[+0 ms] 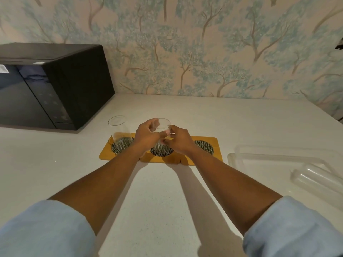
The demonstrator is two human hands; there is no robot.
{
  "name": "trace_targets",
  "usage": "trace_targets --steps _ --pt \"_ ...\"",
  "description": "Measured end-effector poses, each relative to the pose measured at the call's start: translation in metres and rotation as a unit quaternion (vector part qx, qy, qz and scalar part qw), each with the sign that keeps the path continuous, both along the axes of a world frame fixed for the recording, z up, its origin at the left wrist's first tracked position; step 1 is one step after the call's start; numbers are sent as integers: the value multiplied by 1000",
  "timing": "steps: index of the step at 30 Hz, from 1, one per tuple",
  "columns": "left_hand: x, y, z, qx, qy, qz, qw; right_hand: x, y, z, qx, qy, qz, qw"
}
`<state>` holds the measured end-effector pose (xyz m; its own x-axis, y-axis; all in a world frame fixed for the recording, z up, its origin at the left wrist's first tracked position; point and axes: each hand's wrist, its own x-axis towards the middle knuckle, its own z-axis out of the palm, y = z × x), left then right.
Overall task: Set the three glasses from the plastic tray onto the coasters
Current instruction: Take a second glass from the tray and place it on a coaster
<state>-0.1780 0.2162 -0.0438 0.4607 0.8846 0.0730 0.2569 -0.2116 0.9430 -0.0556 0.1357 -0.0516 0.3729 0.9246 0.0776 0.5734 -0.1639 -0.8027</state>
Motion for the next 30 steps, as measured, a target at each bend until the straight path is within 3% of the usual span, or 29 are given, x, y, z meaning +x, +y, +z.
trace_targets --steps 8,25,30 --pt "19 -19 30 22 -11 -33 999 15 -29 28 33 -11 -40 999" --pt "12 -27 39 195 8 90 977 35 -47 25 15 4 -89 996" --pt "33 -63 52 217 11 61 974 55 -90 35 40 5 -149 988"
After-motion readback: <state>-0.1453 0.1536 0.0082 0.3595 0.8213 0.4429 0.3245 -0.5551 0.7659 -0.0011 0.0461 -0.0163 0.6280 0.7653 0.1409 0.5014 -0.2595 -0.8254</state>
